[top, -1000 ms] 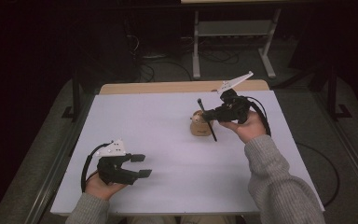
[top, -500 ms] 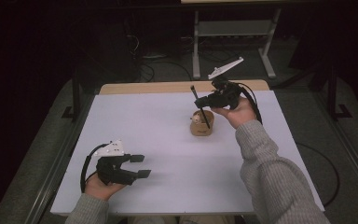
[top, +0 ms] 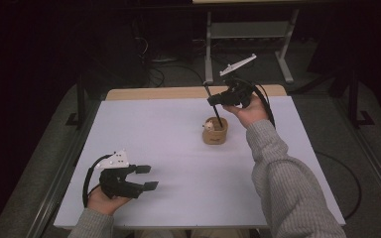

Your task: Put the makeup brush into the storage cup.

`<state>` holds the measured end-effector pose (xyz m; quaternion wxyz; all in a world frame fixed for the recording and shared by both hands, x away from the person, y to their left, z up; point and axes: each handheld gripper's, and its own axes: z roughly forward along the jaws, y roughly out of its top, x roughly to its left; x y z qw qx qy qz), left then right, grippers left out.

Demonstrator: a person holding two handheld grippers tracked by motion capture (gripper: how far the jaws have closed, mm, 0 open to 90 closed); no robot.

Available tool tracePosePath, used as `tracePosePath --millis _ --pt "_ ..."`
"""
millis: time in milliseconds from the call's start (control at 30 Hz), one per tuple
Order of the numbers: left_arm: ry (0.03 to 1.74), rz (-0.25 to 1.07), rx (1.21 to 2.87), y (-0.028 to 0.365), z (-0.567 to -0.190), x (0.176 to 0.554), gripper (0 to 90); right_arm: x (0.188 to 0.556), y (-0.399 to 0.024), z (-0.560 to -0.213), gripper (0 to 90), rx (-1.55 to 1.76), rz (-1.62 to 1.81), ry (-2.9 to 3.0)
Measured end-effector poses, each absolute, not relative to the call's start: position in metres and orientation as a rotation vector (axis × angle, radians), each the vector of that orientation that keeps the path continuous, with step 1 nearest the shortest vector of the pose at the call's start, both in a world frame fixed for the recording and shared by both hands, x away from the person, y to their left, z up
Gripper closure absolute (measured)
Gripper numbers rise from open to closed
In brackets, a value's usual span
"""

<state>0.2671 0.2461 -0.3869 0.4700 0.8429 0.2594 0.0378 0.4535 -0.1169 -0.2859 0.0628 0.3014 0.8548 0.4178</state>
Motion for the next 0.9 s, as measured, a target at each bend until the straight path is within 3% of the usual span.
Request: tracePosePath --millis 900 --pt "0.635 0.105 2.035 0.248 -0.383 0.271 32.4 0.482 -0.113 -0.307 83.2 1.032 1.283 2.502"
